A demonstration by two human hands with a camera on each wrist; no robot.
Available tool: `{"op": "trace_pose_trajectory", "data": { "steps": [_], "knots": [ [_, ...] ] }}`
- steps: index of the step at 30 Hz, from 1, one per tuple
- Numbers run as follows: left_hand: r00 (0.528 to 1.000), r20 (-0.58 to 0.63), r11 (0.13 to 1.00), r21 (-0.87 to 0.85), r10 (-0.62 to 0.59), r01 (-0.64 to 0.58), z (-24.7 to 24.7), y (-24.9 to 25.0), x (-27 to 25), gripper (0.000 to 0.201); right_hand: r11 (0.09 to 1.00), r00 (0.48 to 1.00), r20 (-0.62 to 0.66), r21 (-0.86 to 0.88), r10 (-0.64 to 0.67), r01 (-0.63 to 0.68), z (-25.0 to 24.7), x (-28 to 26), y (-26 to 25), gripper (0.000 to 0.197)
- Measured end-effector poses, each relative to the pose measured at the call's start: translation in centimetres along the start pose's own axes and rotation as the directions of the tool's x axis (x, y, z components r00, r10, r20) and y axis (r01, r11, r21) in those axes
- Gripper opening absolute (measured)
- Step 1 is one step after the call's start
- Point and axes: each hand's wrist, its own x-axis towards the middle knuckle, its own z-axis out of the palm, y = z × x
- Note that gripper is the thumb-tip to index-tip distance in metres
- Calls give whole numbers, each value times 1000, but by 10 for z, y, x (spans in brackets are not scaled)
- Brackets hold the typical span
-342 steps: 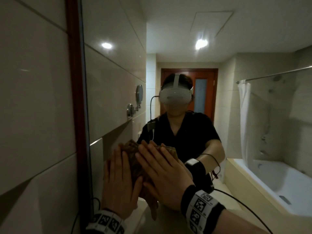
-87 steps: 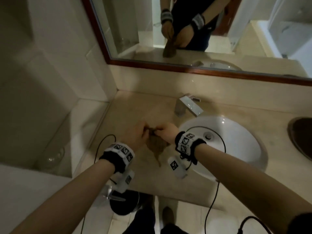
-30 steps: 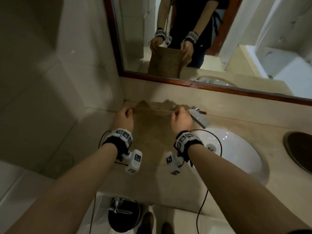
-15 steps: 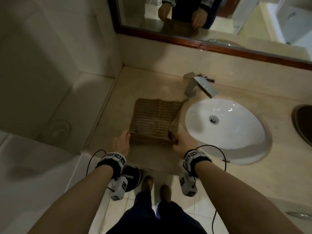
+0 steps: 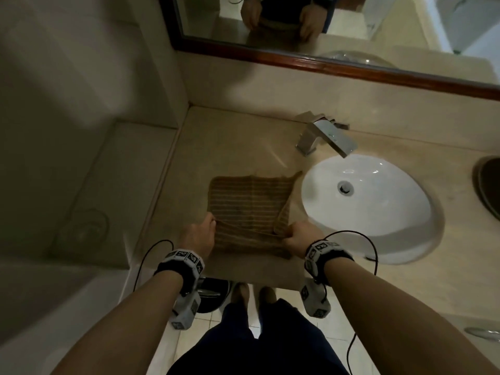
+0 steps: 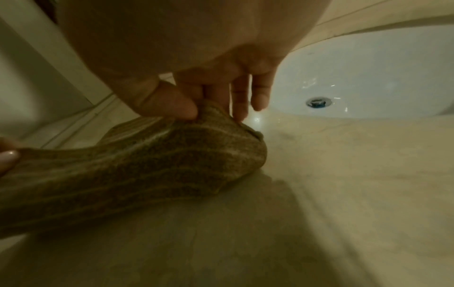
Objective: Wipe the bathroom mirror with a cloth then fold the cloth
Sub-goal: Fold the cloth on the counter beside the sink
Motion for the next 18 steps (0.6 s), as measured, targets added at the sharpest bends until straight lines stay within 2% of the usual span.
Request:
{"op": "trace_pose_trajectory", "data": {
  "steps": [2,4,9,12,15,18],
  "knots": [
    [1000,27,1000,3,9,-9,-1,0,3,24,999,999,36,-3,35,-35,-1,3,2,13],
    [998,57,1000,12,26,-27,0,3,7,22,998,997,51,21,60,-61,-3,4,5,18],
    [996,52,997,-29,69,-68,3,7,22,20,994,994,110,108,9,-21,-21,10,7,14],
    [999,9,995,-83,49,-48,3,6,28,20,1000,998,63,-19,-3,4,-31,20,9,16],
    [998,-61,987,-161,-32,22,0,9,35,24,987,991,-86,-130,-103,91,-40,23,10,20],
    [991,-122,981,-190,-59,35,-2,17,41,30,946,955,-99,-198,-280,257,-49,23,6,18]
  ]
}}
